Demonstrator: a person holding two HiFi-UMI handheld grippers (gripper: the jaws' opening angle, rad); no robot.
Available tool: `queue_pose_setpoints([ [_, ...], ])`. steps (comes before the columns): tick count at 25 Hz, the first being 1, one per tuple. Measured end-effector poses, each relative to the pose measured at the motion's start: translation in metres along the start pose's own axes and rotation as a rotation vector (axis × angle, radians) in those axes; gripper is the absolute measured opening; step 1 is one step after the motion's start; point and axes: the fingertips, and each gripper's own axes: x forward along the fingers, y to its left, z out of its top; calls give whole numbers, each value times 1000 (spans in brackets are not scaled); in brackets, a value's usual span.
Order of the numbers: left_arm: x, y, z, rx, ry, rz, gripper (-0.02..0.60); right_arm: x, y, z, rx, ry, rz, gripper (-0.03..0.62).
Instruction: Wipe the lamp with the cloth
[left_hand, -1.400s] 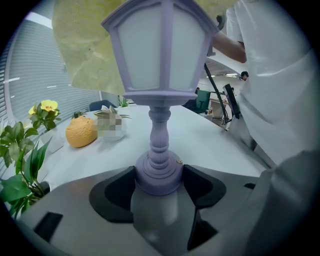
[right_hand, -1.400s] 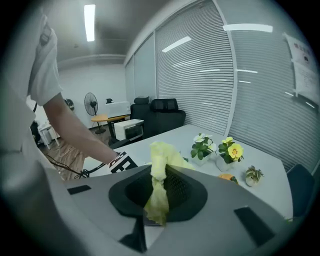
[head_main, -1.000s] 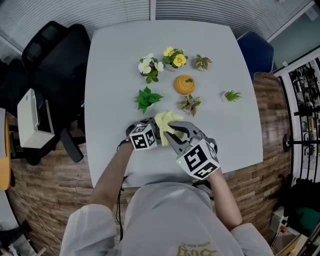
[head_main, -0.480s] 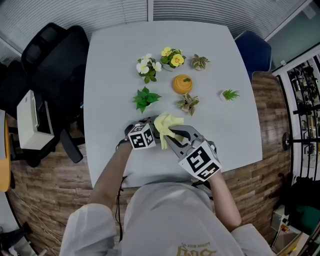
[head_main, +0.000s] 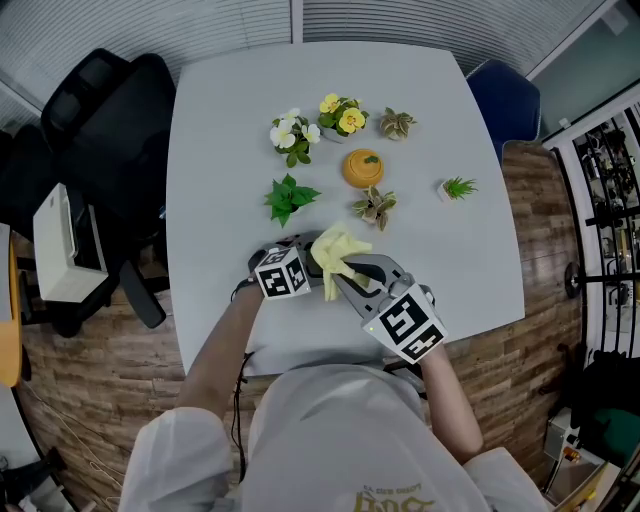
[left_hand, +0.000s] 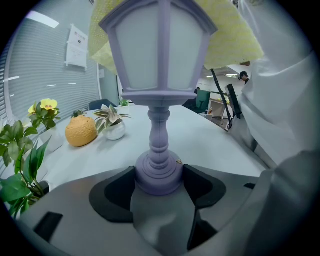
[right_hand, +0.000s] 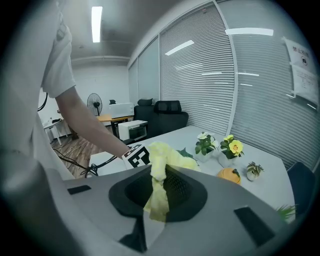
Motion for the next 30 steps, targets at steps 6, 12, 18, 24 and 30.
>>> queue_pose_setpoints([
  [6,0,0,0,1,-1,0,300,-5,-3,-5,29,-4,-6,55],
  [12,0,0,0,2,-1,2,301,-10,-5,-12,57,1,-19,55],
  [18,0,0,0,0,1,1,301,-13,-8,-23,92,5,-30,55],
  [24,-1,0,0,1,0,1,300,-16,-12,-29,124,-10,-32,55],
  [30,-1,-1,0,0,0,1,301,-20,-20,-35,216,-51,-37,55],
])
